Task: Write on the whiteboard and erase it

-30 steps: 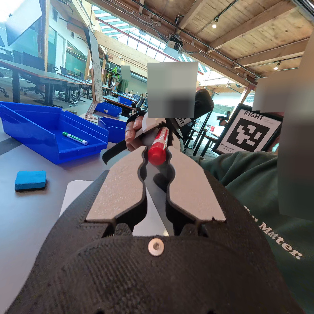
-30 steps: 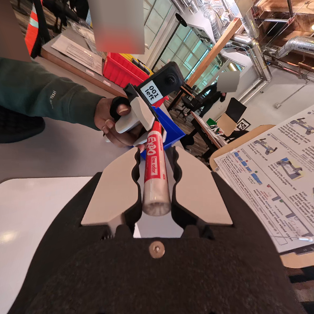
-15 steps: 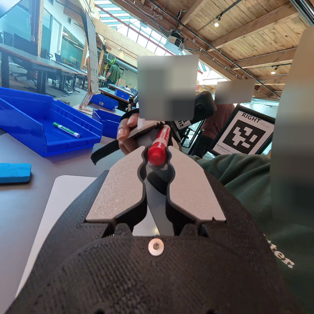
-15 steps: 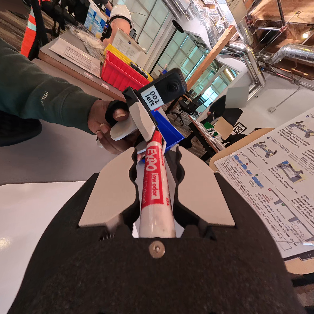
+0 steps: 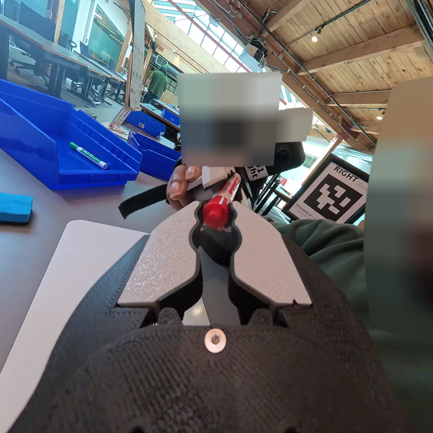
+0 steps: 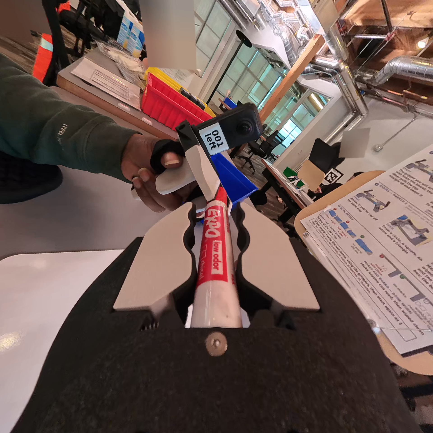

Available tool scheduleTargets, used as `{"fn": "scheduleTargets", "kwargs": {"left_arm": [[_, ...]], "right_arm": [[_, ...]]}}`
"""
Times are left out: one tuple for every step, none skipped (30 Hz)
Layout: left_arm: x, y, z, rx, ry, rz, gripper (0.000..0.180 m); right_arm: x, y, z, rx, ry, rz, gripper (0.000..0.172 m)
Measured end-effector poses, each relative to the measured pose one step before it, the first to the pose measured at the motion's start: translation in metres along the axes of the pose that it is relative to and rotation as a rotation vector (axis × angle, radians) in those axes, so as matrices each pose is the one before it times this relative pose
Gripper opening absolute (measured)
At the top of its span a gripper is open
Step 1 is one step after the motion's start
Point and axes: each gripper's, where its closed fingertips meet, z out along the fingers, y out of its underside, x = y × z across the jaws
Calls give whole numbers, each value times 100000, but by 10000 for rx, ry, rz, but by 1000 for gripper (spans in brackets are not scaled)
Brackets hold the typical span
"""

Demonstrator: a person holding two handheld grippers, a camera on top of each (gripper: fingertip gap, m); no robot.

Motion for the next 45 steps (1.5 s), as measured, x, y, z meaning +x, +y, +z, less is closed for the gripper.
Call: {"fn": "scheduleTargets", "kwargs": {"left_arm": [[-119,7,-28,40,-42,-81,21],[-127,70,-22,-11,-65,-25,21],[-188,50,-14,-19,-132,-30,21],[-78,14,18,-8,-66,-35,21],[-46,-13,40,-2,-55,-4,21],[-82,35,17,-40,-65,-1,21],[-48,28,4,-37,-1,-39,21],[0,37,-26,-52,66,-53,21],[72,-9,-24,-42,71,18,21],[155,-69,16,-37,49,75,21],[242,-143,19,-43,24,147,21],[317,-209,37,-35,17,173,20],[333,-188,47,-68,-19,235,20],[393,-198,33,-92,-13,225,20],[453,-158,14,-142,67,147,19],[380,-236,-6,-57,26,173,19],[380,-200,20,-30,32,176,19],[342,-240,42,28,44,117,19],[258,-185,51,-3,47,79,19],[211,-181,43,11,71,-8,19],[199,-99,17,0,100,-31,19],[107,-60,12,8,70,-6,19],[67,-71,5,25,54,-7,19],[33,-21,24,-7,41,-6,19],[6,-15,17,-10,15,28,19],[46,-7,47,-31,34,1,19],[59,-19,34,-23,22,33,19],[88,-5,57,-45,24,46,19],[91,-58,44,-30,-1,70,18],[50,-4,10,-68,-3,71,19],[34,-50,-1,-19,1,30,18],[4,-6,-6,-38,-16,32,18],[0,19,10,-35,-26,39,18],[-118,-135,-202,77,-85,63,19],[-949,-1782,-2234,1078,-408,-242,19],[-1144,-3047,-4156,1553,-292,-608,17],[-525,-1232,-2948,281,-712,758,17],[-207,1349,-658,-1025,-891,1407,19],[998,979,749,-567,-11,678,19],[539,577,1096,-408,-60,304,19],[99,210,847,-229,-161,138,19],[-5,-45,419,-30,-109,23,19],[-393,260,72,-162,-349,155,19],[-594,595,-167,-259,-500,337,20],[-495,777,-257,-240,-388,287,19]], "right_arm": [[26,164,41,-98,50,42,35],[-15,213,32,-134,-11,70,35],[23,292,37,-154,-14,78,35],[26,123,-5,10,-42,146,34],[18,53,-23,77,-63,234,34],[17,120,-20,6,-49,120,34],[7,95,-4,-34,-8,15,34],[-42,17,11,-48,-30,45,34],[-9,-81,-1,-6,-16,23,34],[6,-169,-43,48,8,11,34],[37,-236,-65,62,12,-7,34],[26,-273,-76,50,-2,-5,34],[30,-390,-98,94,-24,-4,34],[19,-409,-94,97,-30,-6,34],[-40,-462,-91,106,-35,-31,34],[-28,-419,-57,57,3,-70,33],[-13,-425,-76,73,-11,-80,33],[3,-436,-79,109,-47,29,33],[43,-361,-80,101,-74,48,33],[44,-330,-49,111,-51,34,34],[-12,-260,-36,82,-71,17,34],[-18,-220,-17,60,-48,12,34],[-14,-164,-22,51,-65,54,34],[20,-47,-29,-3,-10,-58,34],[12,-25,-21,-20,-3,-30,34],[1,-79,-42,25,-22,-15,33],[-1,-68,-52,-7,-23,-35,33],[-6,-134,-70,25,-28,-9,33],[6,-82,-45,-8,-31,-11,33],[12,-45,-29,-17,-16,-41,33],[13,-39,-7,2,0,-21,33],[11,5,-4,-15,-15,4,33],[4,48,-12,-38,-27,-2,33],[140,-159,-186,110,49,29,33],[1325,-1537,-1795,1033,351,499,32],[2335,-2076,-3030,915,444,749,31],[1524,-1041,-2239,-114,532,-482,32],[-35,409,-420,-750,166,-751,34],[-993,490,766,-489,-271,-293,35],[-790,473,1195,-265,-235,-96,34],[-387,410,1095,-101,-215,116,34],[-163,311,776,22,-282,377,34],[10,411,497,4,-172,337,34],[-65,922,395,-301,-171,209,35],[-76,1154,382,-402,-98,180,35]]}}
